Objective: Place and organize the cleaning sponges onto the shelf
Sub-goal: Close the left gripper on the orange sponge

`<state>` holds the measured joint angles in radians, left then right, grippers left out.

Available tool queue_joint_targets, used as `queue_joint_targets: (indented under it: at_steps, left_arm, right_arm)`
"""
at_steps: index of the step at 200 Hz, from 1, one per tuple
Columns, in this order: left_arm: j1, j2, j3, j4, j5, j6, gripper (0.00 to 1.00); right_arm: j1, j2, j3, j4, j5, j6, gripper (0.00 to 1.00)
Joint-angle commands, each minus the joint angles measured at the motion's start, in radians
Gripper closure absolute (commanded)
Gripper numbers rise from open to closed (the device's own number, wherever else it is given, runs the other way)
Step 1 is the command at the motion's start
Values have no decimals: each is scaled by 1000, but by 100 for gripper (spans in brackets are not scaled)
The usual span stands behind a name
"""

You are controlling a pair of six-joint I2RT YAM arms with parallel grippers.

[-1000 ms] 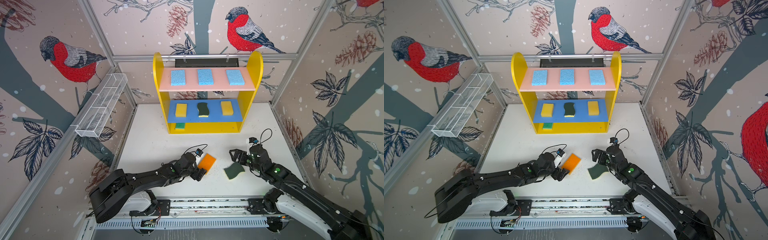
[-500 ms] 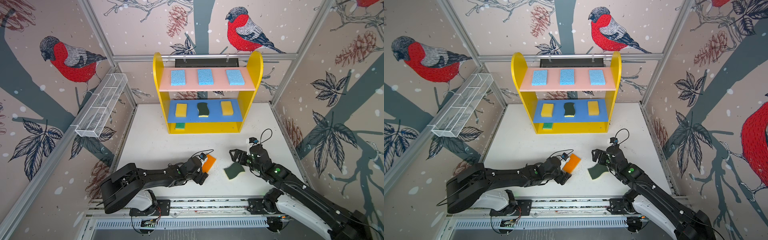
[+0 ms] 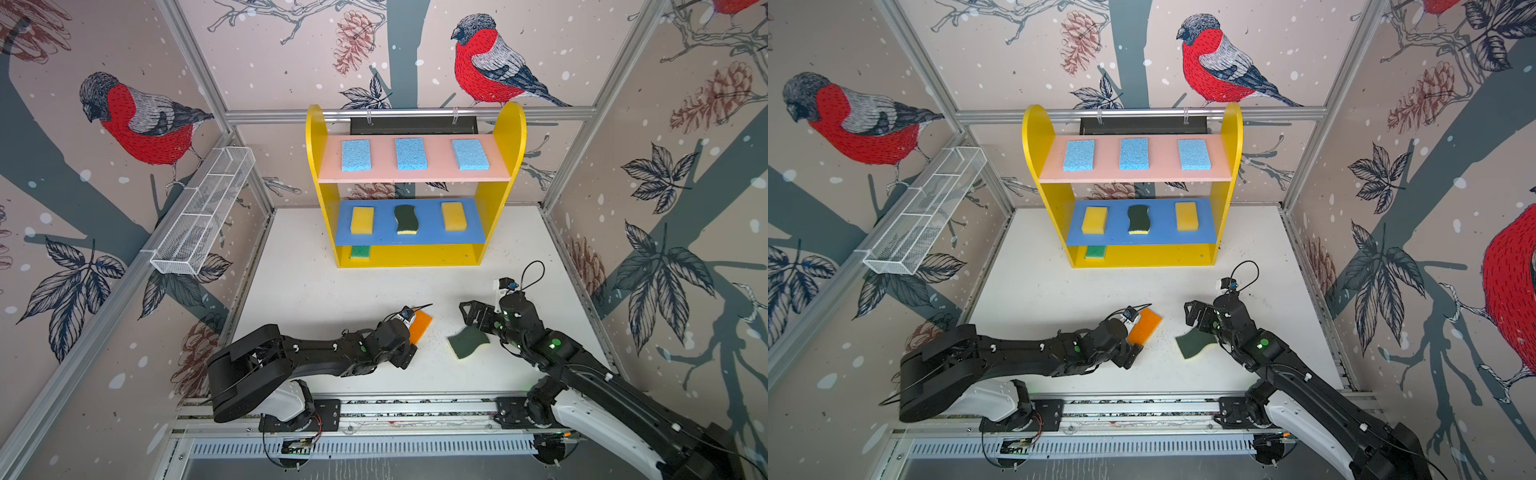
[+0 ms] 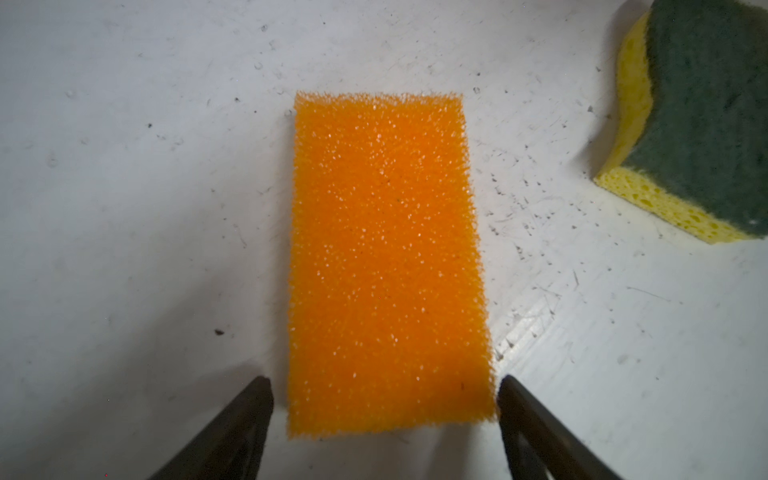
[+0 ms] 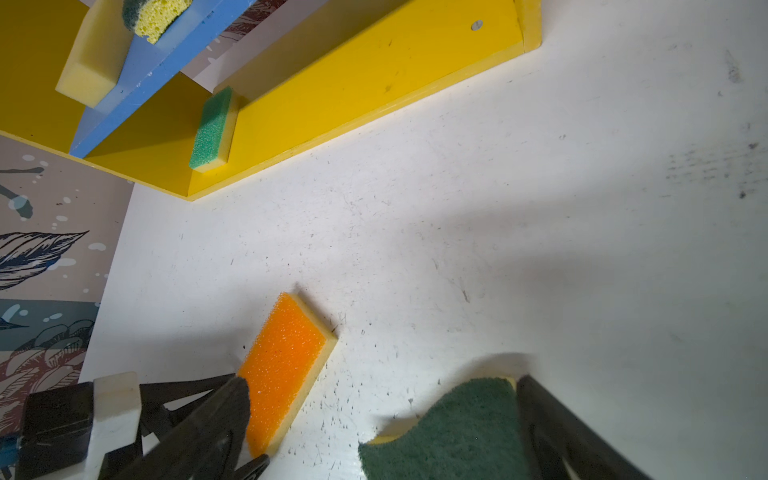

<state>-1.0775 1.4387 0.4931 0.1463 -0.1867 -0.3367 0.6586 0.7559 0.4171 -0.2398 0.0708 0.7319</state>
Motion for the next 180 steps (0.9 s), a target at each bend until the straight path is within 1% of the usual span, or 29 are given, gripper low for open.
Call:
queue_joint_targets:
  at_steps: [1, 28, 42, 54, 67, 81, 95, 111, 140, 162, 180]
  left_arm:
    - [-4, 25, 17, -4, -22, -1, 15]
    - [-9, 62, 32, 7, -16, 2, 15]
    - [-10, 77, 38, 10, -14, 2, 17]
    - [-12, 84, 40, 11, -17, -2, 21]
    - [-12, 85, 38, 8, -10, -4, 29]
    - [-12, 81, 34, -1, -17, -15, 35]
    - [-12, 76, 32, -13, -48, -42, 37]
    - [-12, 65, 35, -39, -111, -97, 43]
    - [-9, 48, 57, -81, -233, -206, 44]
    - [9, 39, 85, -83, -262, -270, 44]
    - [31, 43, 107, -71, -264, -296, 44]
  right_arm:
    - [1, -2, -6, 18, 10, 0, 1]
    - [1, -4, -7, 17, 13, -5, 1]
    - [1, -4, -7, 16, 15, -6, 1]
    - [1, -4, -8, 14, 14, -6, 0]
    - [1, -6, -11, 15, 13, -6, 1]
    - [1, -9, -14, 16, 17, -7, 1]
    - [1, -8, -16, 19, 20, -11, 0]
    - [1, -4, -16, 23, 21, -17, 0]
    - [1, 3, -21, 35, 25, -28, 0]
    - [2, 14, -23, 48, 24, -43, 1]
    - [2, 21, -30, 66, 22, -55, 0]
